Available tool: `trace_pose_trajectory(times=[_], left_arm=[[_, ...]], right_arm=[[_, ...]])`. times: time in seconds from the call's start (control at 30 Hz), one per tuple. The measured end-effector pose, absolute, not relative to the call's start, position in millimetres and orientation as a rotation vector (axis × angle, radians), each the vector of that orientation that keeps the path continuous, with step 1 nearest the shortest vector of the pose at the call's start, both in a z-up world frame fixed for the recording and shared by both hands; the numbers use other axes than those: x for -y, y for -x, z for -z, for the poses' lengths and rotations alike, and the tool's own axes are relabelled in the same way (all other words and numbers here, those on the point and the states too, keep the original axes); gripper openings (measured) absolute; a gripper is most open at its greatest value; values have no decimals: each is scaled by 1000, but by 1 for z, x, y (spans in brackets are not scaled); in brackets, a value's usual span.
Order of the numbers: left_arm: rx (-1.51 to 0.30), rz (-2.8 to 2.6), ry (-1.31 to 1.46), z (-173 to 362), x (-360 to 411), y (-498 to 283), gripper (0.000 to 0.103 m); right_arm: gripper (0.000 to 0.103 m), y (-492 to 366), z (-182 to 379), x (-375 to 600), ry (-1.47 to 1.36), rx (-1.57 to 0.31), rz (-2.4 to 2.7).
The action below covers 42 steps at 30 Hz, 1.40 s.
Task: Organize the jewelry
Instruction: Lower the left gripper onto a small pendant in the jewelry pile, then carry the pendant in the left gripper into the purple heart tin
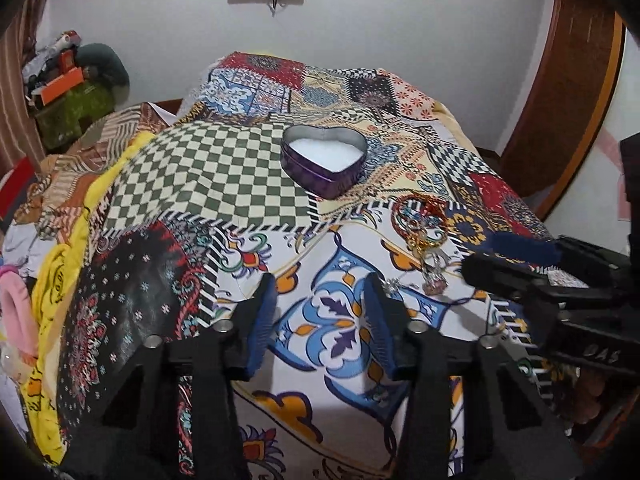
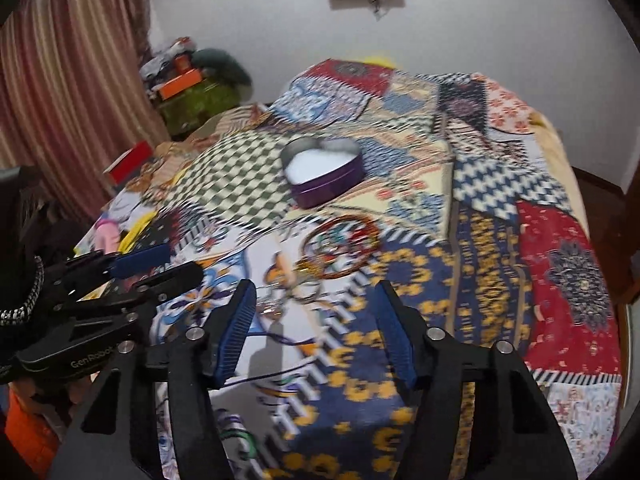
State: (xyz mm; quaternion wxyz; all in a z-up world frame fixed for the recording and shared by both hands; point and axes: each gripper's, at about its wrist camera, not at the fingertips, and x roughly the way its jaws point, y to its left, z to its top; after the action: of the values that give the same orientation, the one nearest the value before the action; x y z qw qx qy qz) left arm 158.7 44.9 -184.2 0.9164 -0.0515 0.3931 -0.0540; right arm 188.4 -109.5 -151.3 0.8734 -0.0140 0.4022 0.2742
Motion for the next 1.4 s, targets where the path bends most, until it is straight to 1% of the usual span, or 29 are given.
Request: trace_pose_trajectory(times=[0.03,0.13,0.27,0.37,0.47,1.1,1.13,1.17,1.2,1.4], left_arm=[[-811,117,109,185,-45,-158,34],[-813,132,115,187,-45,-154,33],[-820,163,126,188,-44,-151,25],[-820,182,119,188,-40,-150,22],[-821,211,118,189,-37,-151,17],[-839,235,85,194,-9,-175,17],[-837,234,82,195,-8,-176,16],[-835,232,78,195,-7,-176,10],[-832,227,71,195,-7,-177,8],[-810,221,67,190,-7,-173,8]], right_arm=[[42,-189,153,107,34,-851,-580],[33,-189,159,98,50,-888,-592],[28,-192,166,93,53,-919,-596],[23,-194,168,90,58,-924,-596],[15,-194,169,88,63,-926,-600],[15,-197,157,115,-36,-880,-599],[15,-197,156,115,-38,-879,-598],[15,-197,156,116,-42,-878,-597],[15,-198,155,117,-45,-876,-597],[15,-196,150,121,-53,-864,-589]])
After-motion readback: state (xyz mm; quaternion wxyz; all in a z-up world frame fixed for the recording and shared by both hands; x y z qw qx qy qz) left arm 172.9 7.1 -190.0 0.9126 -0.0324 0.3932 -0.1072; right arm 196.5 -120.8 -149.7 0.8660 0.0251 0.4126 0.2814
